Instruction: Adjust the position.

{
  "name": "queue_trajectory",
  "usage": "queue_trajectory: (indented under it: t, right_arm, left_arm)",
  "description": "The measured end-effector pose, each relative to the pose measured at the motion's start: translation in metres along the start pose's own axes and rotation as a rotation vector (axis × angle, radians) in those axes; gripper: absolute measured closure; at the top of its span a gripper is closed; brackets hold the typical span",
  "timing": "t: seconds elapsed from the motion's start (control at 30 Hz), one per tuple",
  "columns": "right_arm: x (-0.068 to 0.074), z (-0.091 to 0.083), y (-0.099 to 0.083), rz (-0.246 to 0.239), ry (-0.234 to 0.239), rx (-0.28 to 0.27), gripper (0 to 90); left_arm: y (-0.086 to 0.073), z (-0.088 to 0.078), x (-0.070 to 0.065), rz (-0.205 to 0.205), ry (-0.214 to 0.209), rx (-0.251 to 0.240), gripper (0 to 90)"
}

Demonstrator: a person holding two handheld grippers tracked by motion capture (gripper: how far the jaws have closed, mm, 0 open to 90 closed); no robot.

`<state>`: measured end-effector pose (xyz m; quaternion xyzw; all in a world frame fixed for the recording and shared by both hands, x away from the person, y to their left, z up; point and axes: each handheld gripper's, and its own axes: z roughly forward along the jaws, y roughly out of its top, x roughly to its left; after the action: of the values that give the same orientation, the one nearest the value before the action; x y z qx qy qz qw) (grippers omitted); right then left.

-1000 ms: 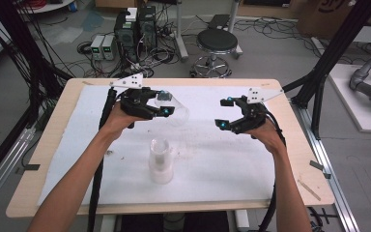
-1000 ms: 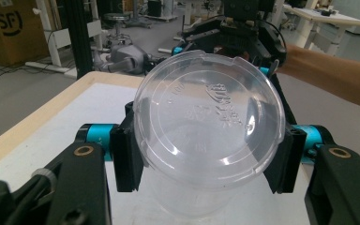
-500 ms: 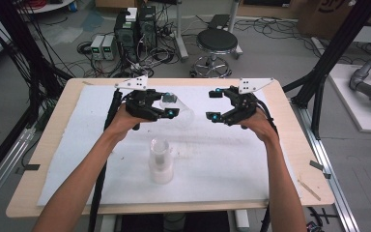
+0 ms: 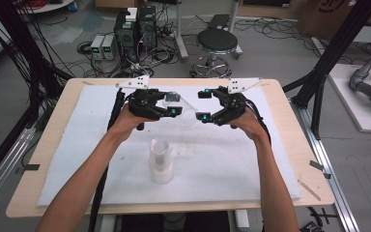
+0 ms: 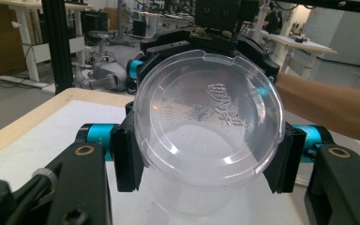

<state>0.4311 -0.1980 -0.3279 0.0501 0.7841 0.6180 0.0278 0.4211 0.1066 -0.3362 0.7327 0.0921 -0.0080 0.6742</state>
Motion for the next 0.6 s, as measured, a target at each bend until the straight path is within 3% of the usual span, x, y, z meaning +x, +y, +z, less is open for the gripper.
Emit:
queue_trajectory:
  t: [0.6]
  right_arm:
    - [0.004, 0.033, 0.004, -0.01, 0.049, 0.001, 15.6]
  left_arm:
    - [0.001, 0.002, -0.001, 0.001, -0.014, -0.012, 41.4]
